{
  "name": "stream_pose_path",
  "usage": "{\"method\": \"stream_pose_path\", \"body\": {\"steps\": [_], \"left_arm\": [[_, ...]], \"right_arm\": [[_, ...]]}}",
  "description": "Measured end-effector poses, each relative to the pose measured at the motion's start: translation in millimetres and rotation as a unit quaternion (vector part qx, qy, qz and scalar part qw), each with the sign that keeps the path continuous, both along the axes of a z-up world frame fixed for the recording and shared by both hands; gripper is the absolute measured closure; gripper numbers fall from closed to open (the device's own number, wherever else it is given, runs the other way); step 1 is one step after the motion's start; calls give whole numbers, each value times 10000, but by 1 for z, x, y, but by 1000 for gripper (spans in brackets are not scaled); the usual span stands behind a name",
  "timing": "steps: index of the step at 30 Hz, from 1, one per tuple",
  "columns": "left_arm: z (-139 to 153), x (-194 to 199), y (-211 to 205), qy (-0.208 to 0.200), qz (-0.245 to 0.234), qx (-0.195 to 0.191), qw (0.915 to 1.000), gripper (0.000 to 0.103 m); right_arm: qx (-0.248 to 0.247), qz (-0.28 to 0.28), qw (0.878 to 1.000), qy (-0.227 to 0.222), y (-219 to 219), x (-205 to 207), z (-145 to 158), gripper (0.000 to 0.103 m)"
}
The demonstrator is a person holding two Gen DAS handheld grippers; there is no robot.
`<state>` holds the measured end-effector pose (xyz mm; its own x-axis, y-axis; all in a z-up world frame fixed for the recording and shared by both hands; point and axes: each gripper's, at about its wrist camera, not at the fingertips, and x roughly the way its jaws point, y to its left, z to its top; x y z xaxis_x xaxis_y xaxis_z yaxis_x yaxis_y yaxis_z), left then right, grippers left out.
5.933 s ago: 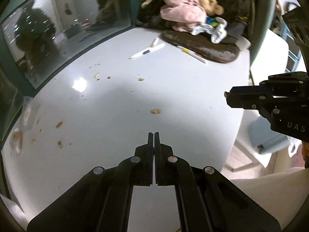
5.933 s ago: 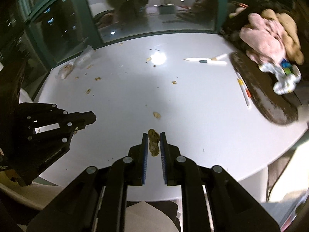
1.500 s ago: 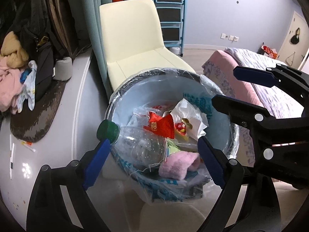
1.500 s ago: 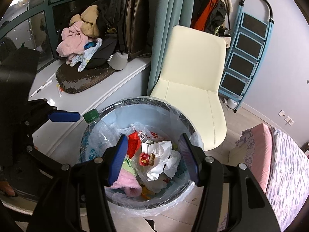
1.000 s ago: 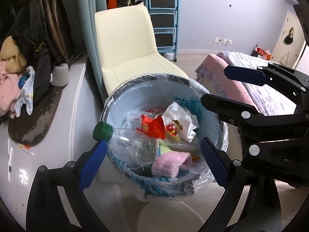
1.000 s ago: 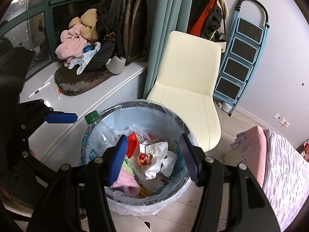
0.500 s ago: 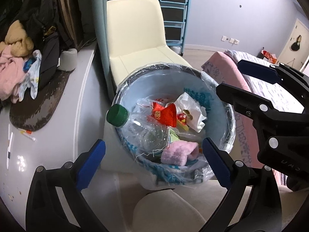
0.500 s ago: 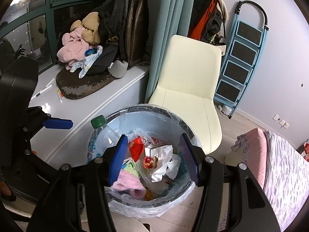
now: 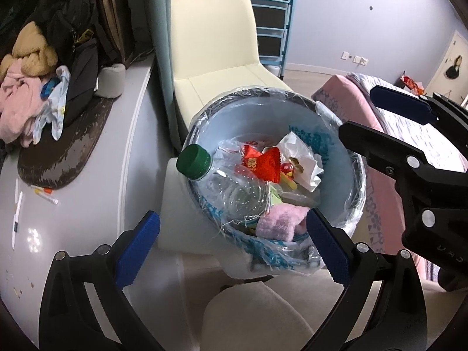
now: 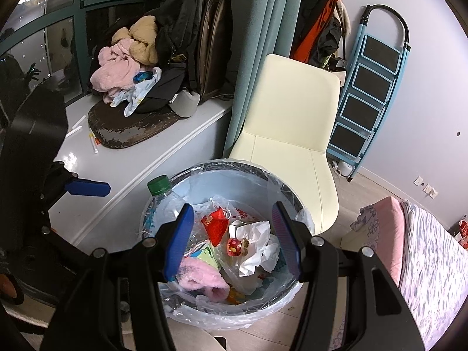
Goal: Collect trash
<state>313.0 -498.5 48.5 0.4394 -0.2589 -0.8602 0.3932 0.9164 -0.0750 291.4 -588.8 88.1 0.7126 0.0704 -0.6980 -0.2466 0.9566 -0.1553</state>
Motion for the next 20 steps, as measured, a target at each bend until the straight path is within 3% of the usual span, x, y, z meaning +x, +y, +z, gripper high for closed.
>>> {"method": "stream_pose_path", "body": {"steps": [11, 20], "left_arm": [[7, -2, 4, -119, -148, -272, 9995, 6], [-1, 6, 10, 155, -76, -293, 9994, 6]], "right_arm": [[-42, -7, 10000, 5, 1, 0, 0, 49], [-49, -31, 10000, 28, 3, 1, -1, 49]]}}
